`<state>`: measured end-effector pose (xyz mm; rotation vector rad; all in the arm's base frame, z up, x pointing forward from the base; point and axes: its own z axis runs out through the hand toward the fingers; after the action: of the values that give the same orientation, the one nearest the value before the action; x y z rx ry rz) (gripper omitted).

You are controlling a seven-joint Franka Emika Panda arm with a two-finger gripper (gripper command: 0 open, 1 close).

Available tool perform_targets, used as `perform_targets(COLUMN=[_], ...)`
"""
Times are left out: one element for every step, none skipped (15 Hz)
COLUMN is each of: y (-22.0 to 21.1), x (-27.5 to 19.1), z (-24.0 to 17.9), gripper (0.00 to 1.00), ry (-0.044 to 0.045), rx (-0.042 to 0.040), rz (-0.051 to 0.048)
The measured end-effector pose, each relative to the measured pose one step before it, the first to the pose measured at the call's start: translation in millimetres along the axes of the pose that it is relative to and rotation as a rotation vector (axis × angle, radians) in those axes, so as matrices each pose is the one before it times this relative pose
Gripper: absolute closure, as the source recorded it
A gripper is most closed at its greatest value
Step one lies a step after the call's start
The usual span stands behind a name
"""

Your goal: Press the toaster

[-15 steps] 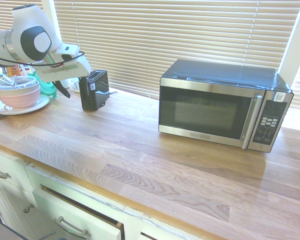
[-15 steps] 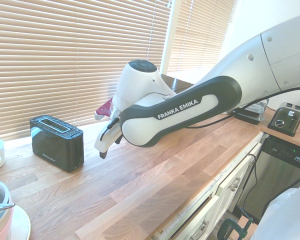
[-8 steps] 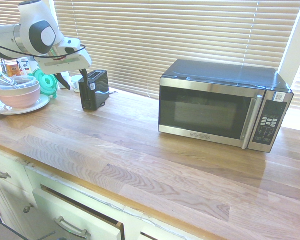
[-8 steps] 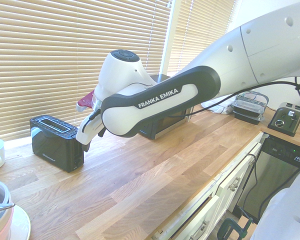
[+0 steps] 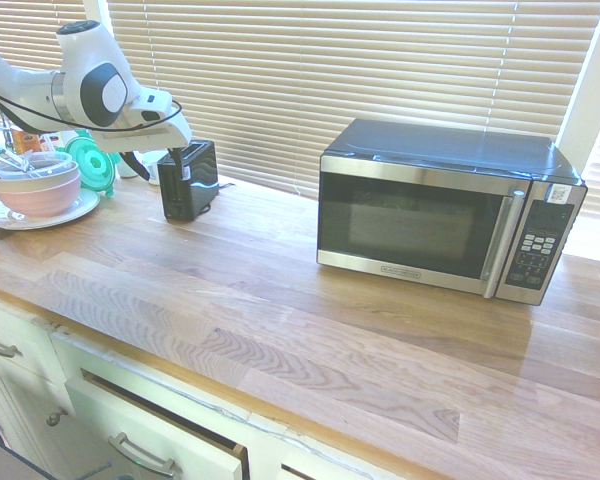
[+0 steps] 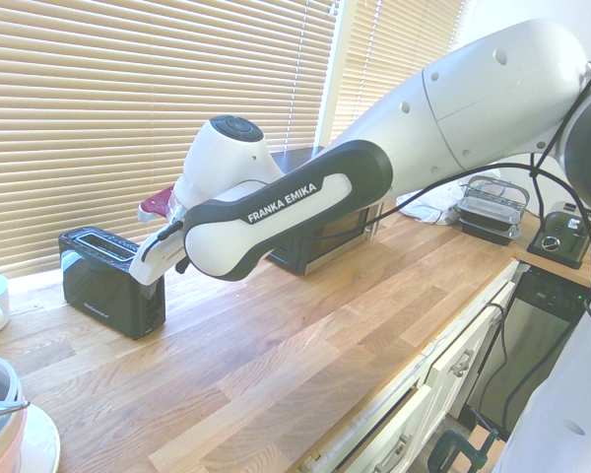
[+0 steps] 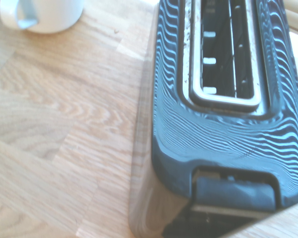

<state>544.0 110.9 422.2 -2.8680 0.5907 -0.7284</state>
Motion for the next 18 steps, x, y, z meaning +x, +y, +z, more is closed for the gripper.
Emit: perform_targets(y=[-0.72, -0.07, 0.19, 0.03, 0.13, 0.44, 0.29, 0.37, -0.05, -0.65, -0.76, -0.9, -1.13, -1.44, -1.75, -2.28, -2.66, -3.49], x=[-0.08, 0.08, 0.14, 0.02, 0.1, 0.4, 0.52, 0.66, 0.37, -0.15, -0.32, -0.48, -0.82, -1.08, -1.19, -1.38, -1.49, -1.82], z=[-0.03, -0.09, -0.01, 0.0, -0.01, -0.16, -0.68, -0.95, -1.07, -0.99, -0.82, -0.74, -0.4, -0.26, -0.25, -0.41, -0.55, -1.12], gripper=[1.0, 1.0, 1.0, 1.0, 1.0, 1.0, 1.0, 1.0, 1.0, 1.0, 1.0, 1.0, 1.0, 1.0, 1.0, 1.0, 1.0, 1.0], ry=[0.00241, 0.00074, 0.00015, 0.00001, 0.00013, 0.00061, 0.00155, 0.00274, 0.00496, 0.00609, 0.00734, 0.0075, 0.00633, 0.00476, 0.0031, 0.0024, -0.00018, 0.00168], rx=[0.0031, 0.00069, -0.00015, -0.00003, -0.00012, -0.0003, 0.0001, -0.00055, -0.00266, -0.00415, -0.00547, -0.00567, -0.00506, -0.00362, -0.00172, -0.0004, 0.0025, 0.00406], rz=[0.00107, 0.00042, 0.00039, 0.00015, 0.0005, 0.0011, 0.00119, 0.00056, -0.00265, -0.00488, -0.0043, -0.00236, -0.00543, -0.00759, -0.01015, -0.00933, -0.00554, -0.00693])
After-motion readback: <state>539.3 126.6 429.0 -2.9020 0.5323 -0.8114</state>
